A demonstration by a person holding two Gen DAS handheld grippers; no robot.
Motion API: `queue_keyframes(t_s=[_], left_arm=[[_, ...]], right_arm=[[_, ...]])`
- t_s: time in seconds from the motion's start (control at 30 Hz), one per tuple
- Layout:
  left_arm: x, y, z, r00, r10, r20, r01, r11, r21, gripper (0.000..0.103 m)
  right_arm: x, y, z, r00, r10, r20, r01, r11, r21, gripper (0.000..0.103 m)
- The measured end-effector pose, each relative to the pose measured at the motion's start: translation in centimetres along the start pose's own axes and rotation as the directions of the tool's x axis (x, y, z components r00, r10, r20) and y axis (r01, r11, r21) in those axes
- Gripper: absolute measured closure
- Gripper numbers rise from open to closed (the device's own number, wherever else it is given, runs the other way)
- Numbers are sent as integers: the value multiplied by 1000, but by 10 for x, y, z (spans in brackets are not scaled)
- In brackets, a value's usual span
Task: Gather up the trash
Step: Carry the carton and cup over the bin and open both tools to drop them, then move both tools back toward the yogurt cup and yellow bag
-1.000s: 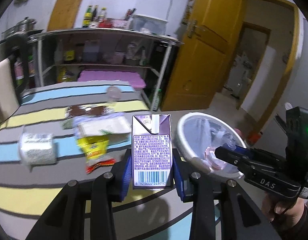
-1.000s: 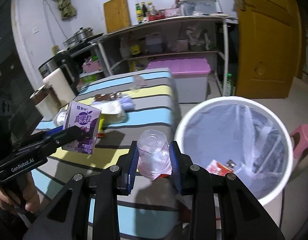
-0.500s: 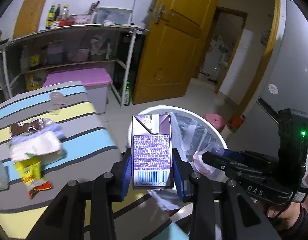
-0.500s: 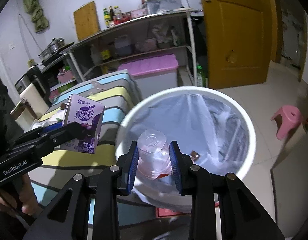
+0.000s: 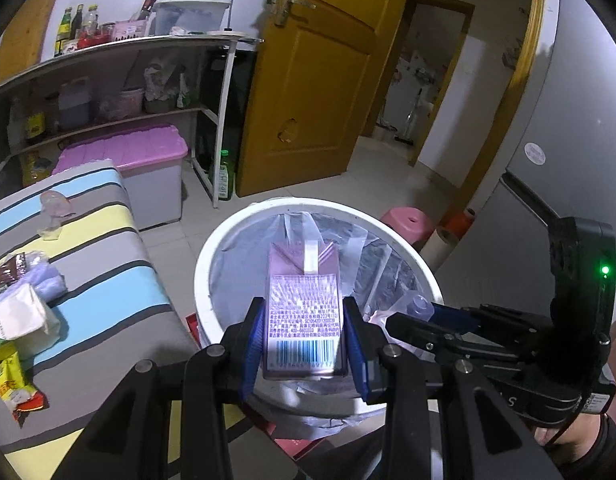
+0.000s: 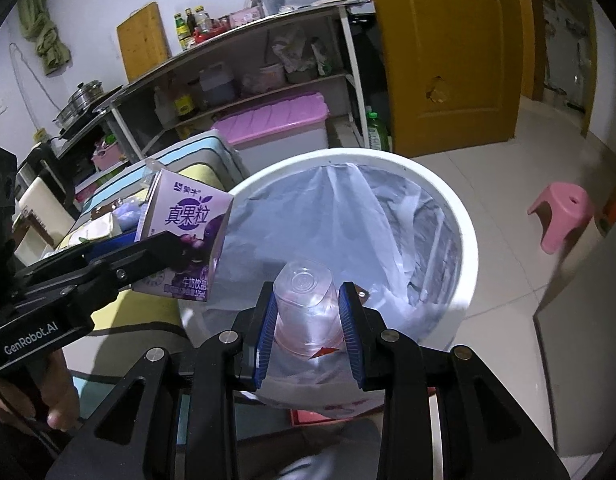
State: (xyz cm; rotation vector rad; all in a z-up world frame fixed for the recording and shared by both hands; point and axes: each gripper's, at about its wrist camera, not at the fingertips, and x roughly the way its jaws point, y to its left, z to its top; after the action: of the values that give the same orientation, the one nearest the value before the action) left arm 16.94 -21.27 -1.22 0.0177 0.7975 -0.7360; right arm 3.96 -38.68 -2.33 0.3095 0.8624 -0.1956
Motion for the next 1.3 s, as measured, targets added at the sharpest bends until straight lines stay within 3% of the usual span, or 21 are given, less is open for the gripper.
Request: queue_keyframes(t_s=[0.17,0.27,0.83,1.3], left_arm=[[4,0,1,1000,10,-8,-10,1000,-4,64],[4,2,2,1000,10,-7,-10,1000,-14,64],[-15,4,-3,1000,9,25,-9,1000,-29,62],[-65,18,-25,993,93,66,-89,994,-69,62]], right_arm=[[2,-3,-2,1000,-2,-9,2,1000,7,70],[3,0,-1,1000,5,-6,-5,1000,5,60],[-8,4,-1,1000,4,24,-4,1000,-1,60],[-28,37,-5,998,45,49,-42,997,-64,60]])
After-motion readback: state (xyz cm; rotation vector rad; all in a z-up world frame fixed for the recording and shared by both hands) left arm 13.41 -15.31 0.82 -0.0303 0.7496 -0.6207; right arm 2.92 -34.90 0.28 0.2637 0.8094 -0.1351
